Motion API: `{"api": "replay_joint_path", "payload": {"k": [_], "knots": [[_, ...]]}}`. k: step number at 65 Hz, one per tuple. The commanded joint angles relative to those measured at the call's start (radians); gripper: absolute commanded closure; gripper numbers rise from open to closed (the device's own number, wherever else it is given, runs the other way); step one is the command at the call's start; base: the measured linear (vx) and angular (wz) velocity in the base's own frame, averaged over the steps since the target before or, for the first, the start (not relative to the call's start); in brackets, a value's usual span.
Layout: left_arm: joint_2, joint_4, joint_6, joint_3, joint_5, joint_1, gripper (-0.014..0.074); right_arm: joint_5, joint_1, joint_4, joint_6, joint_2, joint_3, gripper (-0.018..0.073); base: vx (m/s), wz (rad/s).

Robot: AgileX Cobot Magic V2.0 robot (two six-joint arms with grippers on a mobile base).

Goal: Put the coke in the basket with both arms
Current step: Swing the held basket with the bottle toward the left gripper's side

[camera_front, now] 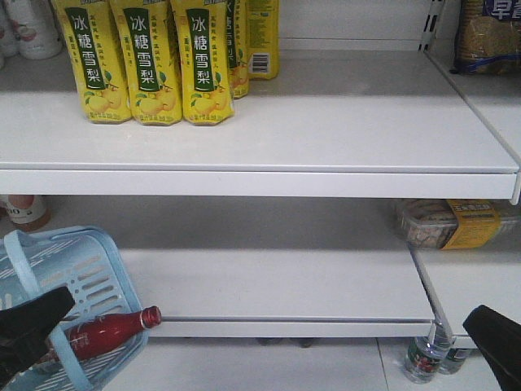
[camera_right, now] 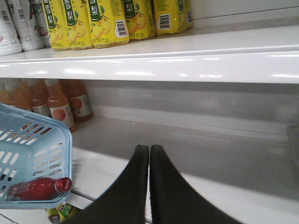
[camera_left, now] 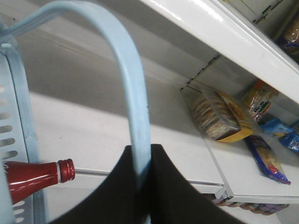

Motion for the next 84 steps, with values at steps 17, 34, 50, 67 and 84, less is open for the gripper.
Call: {"api": "replay_joint_path", "payload": {"k": [17,34,50,67,84], "knots": [[-0.194,-0.163,0.36,-0.037,-0.041,-0.006,0.0603,0.024,0.002,-0.03,-0.005,0.009,-0.027,0.0564,0.0,0.0],[-0.311,-0.224,0.539,-0.037,0.052,0.033,0.0603,0.024,0.002,-0.03,-0.005,0.009,-0.027,0.0564,0.0,0.0],[-0.406,-0.285,0.536,0.052,0.037,0.09,0.0603,0.024,0.002,-0.03,-0.005,0.009,-0.027,0.0564,0.0,0.0],[-0.531,-0.325,0.481,0.171,0.028,0.17,0.0603,0.024,0.002,-0.03,-0.005,0.009,-0.027,0.0564,0.0,0.0],[-0.578,-0.322,0.482,0.22,0.005,0.272,0.0603,0.024,0.002,-0.03,-0.005,0.009,-0.027,0.0564,0.0,0.0]]}}
